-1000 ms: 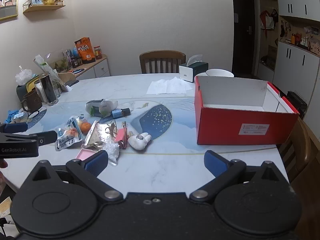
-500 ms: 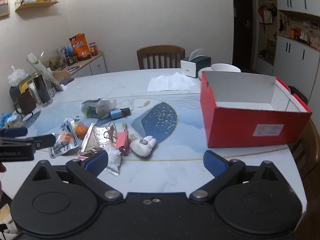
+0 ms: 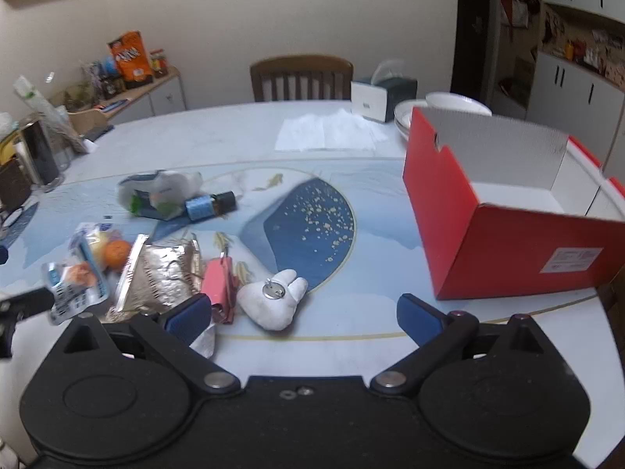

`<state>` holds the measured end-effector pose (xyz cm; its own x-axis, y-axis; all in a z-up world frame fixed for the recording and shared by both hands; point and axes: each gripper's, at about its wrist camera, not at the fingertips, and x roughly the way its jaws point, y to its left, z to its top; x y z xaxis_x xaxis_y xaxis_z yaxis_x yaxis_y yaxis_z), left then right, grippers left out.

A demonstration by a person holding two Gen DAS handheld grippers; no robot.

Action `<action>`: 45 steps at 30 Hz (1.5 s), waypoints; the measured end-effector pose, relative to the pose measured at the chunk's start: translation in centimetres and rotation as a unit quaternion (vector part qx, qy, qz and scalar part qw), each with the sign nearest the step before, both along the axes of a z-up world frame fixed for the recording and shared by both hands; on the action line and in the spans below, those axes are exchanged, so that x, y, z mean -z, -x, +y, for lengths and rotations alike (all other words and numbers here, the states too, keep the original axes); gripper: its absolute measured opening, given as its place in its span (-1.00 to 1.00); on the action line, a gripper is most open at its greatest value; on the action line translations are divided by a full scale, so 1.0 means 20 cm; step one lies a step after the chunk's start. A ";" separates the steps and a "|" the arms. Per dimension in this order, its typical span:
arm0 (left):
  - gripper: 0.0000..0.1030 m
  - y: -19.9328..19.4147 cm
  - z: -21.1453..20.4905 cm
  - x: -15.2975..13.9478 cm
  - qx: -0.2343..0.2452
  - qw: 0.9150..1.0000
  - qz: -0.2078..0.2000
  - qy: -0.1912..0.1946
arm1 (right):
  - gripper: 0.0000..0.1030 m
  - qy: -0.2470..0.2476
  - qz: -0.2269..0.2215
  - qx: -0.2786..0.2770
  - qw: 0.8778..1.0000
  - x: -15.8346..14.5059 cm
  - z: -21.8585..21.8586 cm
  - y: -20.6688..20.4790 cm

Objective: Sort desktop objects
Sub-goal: 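Move the right tool to the white plush figure while the left tool reaches the snack pouch, then close the right tool on the plush figure while the left tool closes on the pouch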

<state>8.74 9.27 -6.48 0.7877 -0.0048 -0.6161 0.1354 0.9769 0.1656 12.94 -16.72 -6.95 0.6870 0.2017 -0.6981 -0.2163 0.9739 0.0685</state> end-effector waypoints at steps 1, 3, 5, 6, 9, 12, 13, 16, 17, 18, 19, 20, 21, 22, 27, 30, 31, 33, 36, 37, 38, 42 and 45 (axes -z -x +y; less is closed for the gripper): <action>1.00 -0.02 0.00 0.02 0.009 1.000 0.003 -0.005 | 0.95 0.001 0.006 0.004 1.000 0.02 0.01 -0.02; 1.00 -0.05 0.02 0.05 0.021 1.000 0.008 -0.012 | 0.95 0.005 0.013 0.007 1.000 0.04 0.03 -0.05; 1.00 -0.08 0.04 0.08 0.025 0.999 0.014 -0.014 | 0.95 0.011 0.019 0.013 1.000 0.07 0.05 -0.08; 1.00 -0.11 0.06 0.09 0.028 0.999 0.020 -0.013 | 0.95 0.016 0.022 0.020 0.999 0.08 0.06 -0.10; 0.98 -0.16 0.09 0.14 0.037 0.999 0.033 -0.016 | 0.94 0.025 0.034 0.036 0.998 0.12 0.07 -0.14; 0.98 -0.18 0.11 0.17 0.054 0.997 0.044 -0.014 | 0.94 0.028 0.042 0.045 0.998 0.14 0.08 -0.17; 0.98 -0.18 0.11 0.18 0.059 0.997 0.047 -0.014 | 0.94 0.031 0.045 0.048 0.997 0.15 0.09 -0.18; 0.98 -0.18 0.10 0.21 0.073 0.996 0.052 -0.015 | 0.93 0.036 0.054 0.056 0.996 0.18 0.11 -0.21; 0.98 -0.18 0.10 0.21 0.078 0.995 0.052 -0.016 | 0.92 0.036 0.056 0.055 0.996 0.18 0.11 -0.21; 0.98 -0.18 0.10 0.22 0.081 0.995 0.053 -0.016 | 0.92 0.037 0.057 0.055 0.996 0.19 0.12 -0.22; 0.98 -0.18 0.10 0.22 0.083 0.995 0.055 -0.016 | 0.92 0.036 0.059 0.053 0.996 0.19 0.13 -0.22; 0.98 -0.18 0.09 0.22 0.085 0.995 0.056 -0.015 | 0.91 0.035 0.061 0.051 0.996 0.19 0.14 -0.22; 0.93 -0.18 0.09 0.22 0.088 0.994 0.057 -0.015 | 0.91 0.034 0.061 0.049 0.996 0.20 0.15 -0.23; 0.90 -0.17 0.09 0.22 0.092 0.994 0.060 -0.015 | 0.90 0.034 0.062 0.046 0.996 0.20 0.17 -0.23; 0.76 -0.15 0.08 0.23 0.115 0.991 0.071 -0.020 | 0.86 0.037 0.066 0.042 0.996 0.21 0.20 -0.27; 0.55 -0.15 0.08 0.25 0.120 0.989 0.085 -0.014 | 0.81 0.035 0.073 0.042 0.996 0.23 0.21 -0.28; 0.53 -0.15 0.09 0.25 0.121 0.988 0.091 -0.011 | 0.77 0.033 0.074 0.041 0.996 0.23 0.21 -0.28; 0.47 -0.16 0.10 0.25 0.122 0.988 0.096 -0.001 | 0.70 0.027 0.077 0.039 0.996 0.24 0.21 -0.29; 0.34 -0.16 0.12 0.25 0.123 0.987 0.103 0.009 | 0.46 0.018 0.081 0.031 0.996 0.23 0.21 -0.29; 0.30 -0.16 0.12 0.25 0.125 0.986 0.106 0.012 | 0.38 0.016 0.081 0.028 0.996 0.23 0.21 -0.29; 0.26 -0.16 0.12 0.25 0.127 0.986 0.109 0.016 | 0.35 0.015 0.081 0.027 0.996 0.23 0.22 -0.29; 0.25 -0.16 0.12 0.24 0.129 0.984 0.118 0.022 | 0.13 0.008 0.085 0.021 0.996 0.22 0.23 -0.28; 0.27 -0.18 0.12 0.24 0.131 0.984 0.119 0.023 | 0.08 0.009 0.087 0.020 0.996 0.21 0.23 -0.29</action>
<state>12.28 11.69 -11.36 0.5896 -0.2212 -0.7768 0.4132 0.9090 0.0548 18.67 -12.12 -11.25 0.5617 0.1638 -0.8110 -0.1640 0.9828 0.0849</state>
